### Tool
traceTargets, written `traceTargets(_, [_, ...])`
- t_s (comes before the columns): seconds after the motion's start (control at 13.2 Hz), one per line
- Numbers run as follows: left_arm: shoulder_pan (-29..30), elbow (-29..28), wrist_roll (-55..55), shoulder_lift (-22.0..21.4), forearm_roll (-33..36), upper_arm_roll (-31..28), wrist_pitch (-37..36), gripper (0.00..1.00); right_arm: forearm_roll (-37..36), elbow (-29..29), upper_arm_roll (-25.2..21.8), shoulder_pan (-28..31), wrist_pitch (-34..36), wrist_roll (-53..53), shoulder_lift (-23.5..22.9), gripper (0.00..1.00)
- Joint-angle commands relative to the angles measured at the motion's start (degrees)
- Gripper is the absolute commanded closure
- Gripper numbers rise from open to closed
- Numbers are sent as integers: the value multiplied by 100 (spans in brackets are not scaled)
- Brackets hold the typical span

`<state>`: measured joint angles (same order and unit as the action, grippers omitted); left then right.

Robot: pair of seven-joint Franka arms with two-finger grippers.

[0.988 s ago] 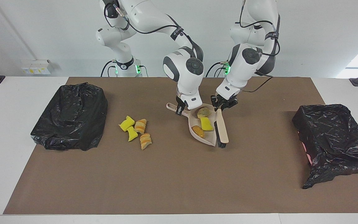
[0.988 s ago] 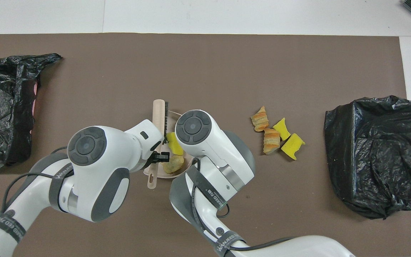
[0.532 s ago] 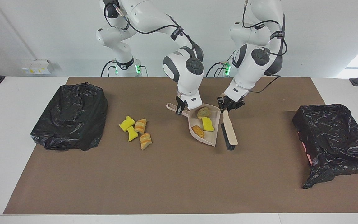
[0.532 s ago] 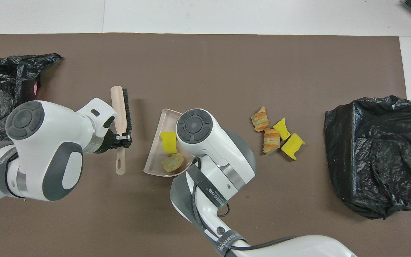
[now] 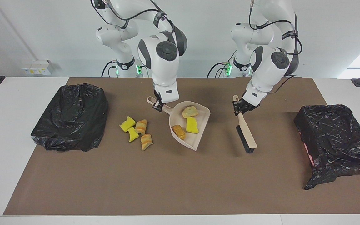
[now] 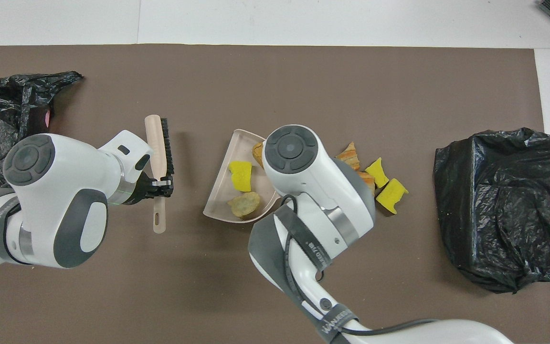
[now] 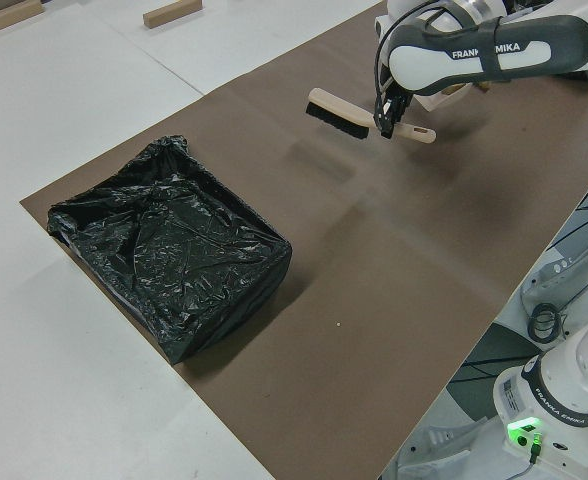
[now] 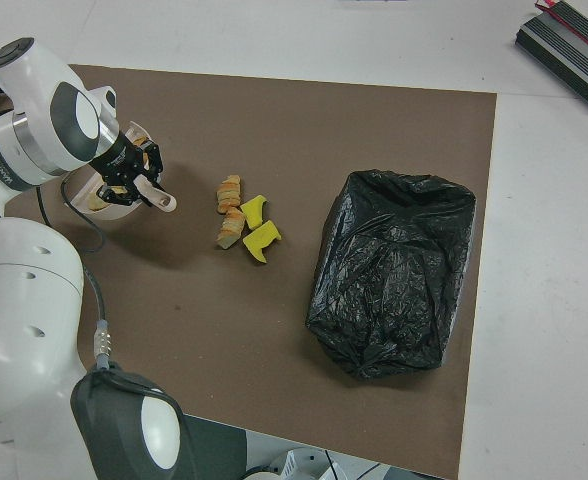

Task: Sweep and dump trash in bin
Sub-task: 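Carry the loaded dustpan over the black bag with the right gripper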

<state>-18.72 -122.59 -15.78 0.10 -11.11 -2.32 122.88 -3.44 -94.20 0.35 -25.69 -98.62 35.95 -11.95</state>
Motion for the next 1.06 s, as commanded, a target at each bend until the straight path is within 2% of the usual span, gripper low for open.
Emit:
traceTargets(0.0, [88, 42, 13, -36, 109, 57, -133, 100, -16, -99, 35, 292, 185, 202, 464, 100])
traceTargets(0.15, [79, 42, 5, -36, 118, 57, -124, 100, -34, -107, 35, 651, 256, 228, 754, 100])
traceTargets(0.53, [96, 24, 48, -45, 118, 57, -81, 100, -43, -99, 9, 1758, 502, 1307, 1203, 100])
traceTargets(0.99, [18, -11, -13, -72, 118, 57, -107, 100, -78, -99, -9, 3673, 625, 3968, 1370, 100])
